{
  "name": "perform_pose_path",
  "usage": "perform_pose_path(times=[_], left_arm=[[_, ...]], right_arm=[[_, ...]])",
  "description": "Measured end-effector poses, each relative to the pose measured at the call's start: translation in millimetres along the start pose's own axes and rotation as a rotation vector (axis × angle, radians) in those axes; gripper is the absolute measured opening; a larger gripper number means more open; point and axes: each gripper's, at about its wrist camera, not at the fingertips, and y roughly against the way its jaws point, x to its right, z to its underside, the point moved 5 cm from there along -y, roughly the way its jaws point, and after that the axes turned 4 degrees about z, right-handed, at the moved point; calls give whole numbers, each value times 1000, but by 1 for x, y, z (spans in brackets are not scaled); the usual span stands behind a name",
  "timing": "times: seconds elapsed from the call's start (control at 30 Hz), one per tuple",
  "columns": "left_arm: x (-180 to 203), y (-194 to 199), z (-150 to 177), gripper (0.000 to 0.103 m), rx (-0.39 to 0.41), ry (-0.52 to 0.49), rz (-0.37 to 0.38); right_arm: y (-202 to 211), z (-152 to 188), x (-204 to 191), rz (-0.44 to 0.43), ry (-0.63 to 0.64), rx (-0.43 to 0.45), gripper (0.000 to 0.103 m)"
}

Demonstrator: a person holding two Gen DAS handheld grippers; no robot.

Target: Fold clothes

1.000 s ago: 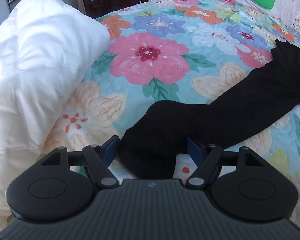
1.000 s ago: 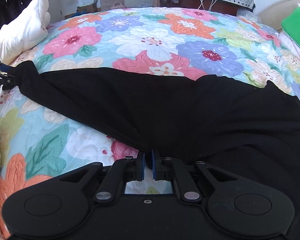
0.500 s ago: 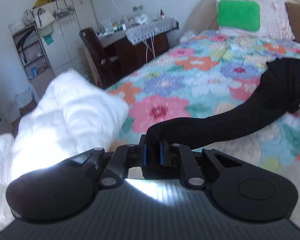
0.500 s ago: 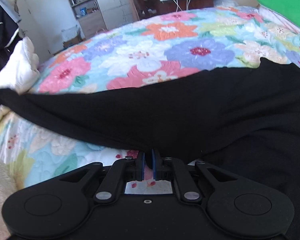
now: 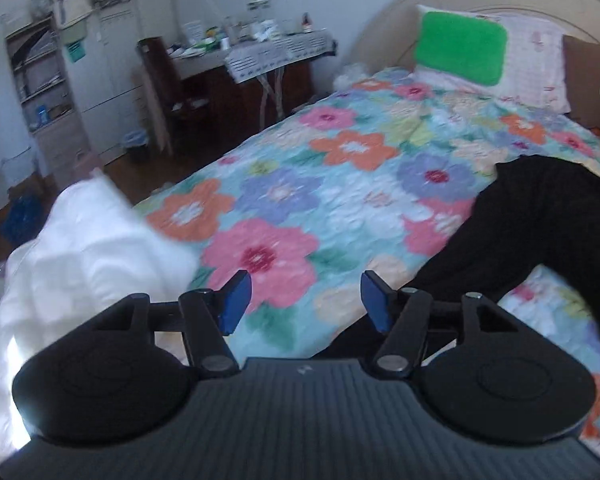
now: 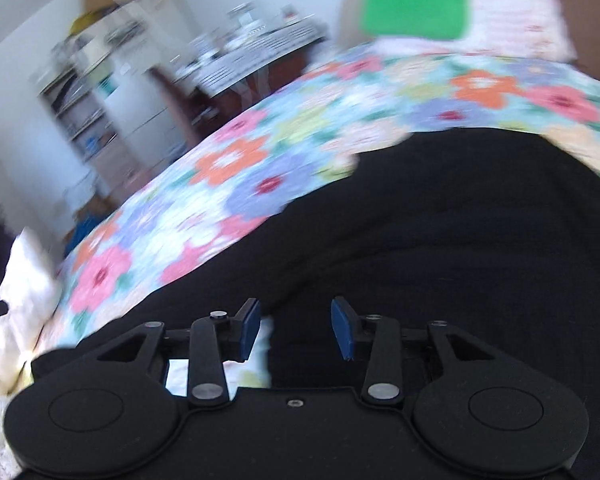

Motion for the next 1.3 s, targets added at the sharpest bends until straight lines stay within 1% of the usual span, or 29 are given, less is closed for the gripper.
perform_pose_path(times=[0.07, 0.13, 0.2, 0.27, 0.37, 0.43, 0.5, 0.6, 0.67, 0.77, 0.83, 0.87, 0.9, 0.93, 1.0, 1.07, 1.13, 1.2, 1.23, 1.3], left_arm=[[41, -19, -21, 64, -4, -39, 110], [86, -43, -37, 65, -38, -63, 225], [131, -66, -48, 65, -69, -90, 316], [175, -89, -57, 65, -100, -117, 400], [240, -119, -66, 65, -127, -193, 481], [278, -134, -76, 65, -118, -261, 530], [314, -149, -85, 65, -105, -316, 579], [366, -169, -97, 65, -95, -355, 659], [403, -178, -98, 65, -92, -376, 720], [453, -194, -93, 64, -115, -362, 797], [485, -207, -85, 64, -143, -349, 834], [498, -213, -82, 65, -150, -356, 841], [510, -218, -80, 65, -152, -370, 842], [522, -223, -77, 65, -155, -385, 842], [545, -234, -72, 65, -161, -413, 842], [558, -242, -73, 65, -171, -406, 842], [565, -250, -74, 65, -193, -382, 853], [571, -259, -74, 65, -221, -361, 861], [574, -264, -73, 65, -239, -351, 858], [579, -273, -72, 65, -264, -327, 858]], right_arm=[[19, 1, 42, 69, -98, 31, 45], [39, 5, 88, 143, -208, 62, 45], [56, 12, 129, 209, -296, 78, 45], [72, 19, 165, 279, -358, 93, 45], [95, 32, 217, 368, -431, 116, 45], [111, 41, 252, 424, -480, 133, 45], [125, 46, 280, 459, -524, 160, 46], [136, 47, 317, 501, -557, 169, 49], [135, 45, 336, 543, -569, 176, 50], [131, 42, 364, 592, -574, 182, 50], [120, 37, 374, 615, -513, 161, 49], [115, 34, 379, 626, -483, 150, 44], [110, 32, 384, 640, -450, 138, 18], [109, 29, 385, 660, -413, 130, 10], [119, 20, 381, 686, -359, 159, 9], [141, 13, 373, 714, -328, 225, 9], [172, 9, 365, 739, -348, 307, 9], [195, 12, 359, 776, -392, 345, 9], [204, 14, 357, 795, -414, 355, 9], [210, 22, 362, 838, -463, 324, 12]])
